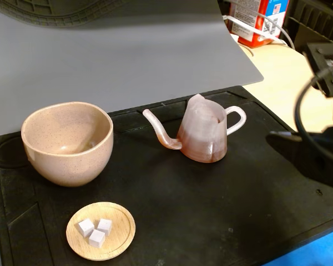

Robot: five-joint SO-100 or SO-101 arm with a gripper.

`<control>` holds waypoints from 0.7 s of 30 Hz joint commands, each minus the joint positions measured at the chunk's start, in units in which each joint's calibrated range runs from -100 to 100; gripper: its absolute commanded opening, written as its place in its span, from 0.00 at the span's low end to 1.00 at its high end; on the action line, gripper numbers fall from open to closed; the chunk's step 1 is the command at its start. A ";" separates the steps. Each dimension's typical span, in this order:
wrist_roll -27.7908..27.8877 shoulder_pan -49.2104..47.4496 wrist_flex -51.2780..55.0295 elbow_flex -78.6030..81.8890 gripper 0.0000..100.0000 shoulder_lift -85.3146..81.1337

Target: Pick up a kettle and pour liquid into a cup.

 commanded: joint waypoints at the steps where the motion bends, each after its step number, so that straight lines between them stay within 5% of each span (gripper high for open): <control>1: 2.44 0.17 -1.14 -7.83 0.00 6.46; 10: 13.78 0.25 -1.14 -19.72 0.00 21.31; 13: 13.99 0.25 -1.14 -19.72 0.09 21.74; 16: 14.04 0.25 -15.84 -19.99 0.12 29.67; 21: 17.55 2.91 -16.36 -28.52 0.12 34.54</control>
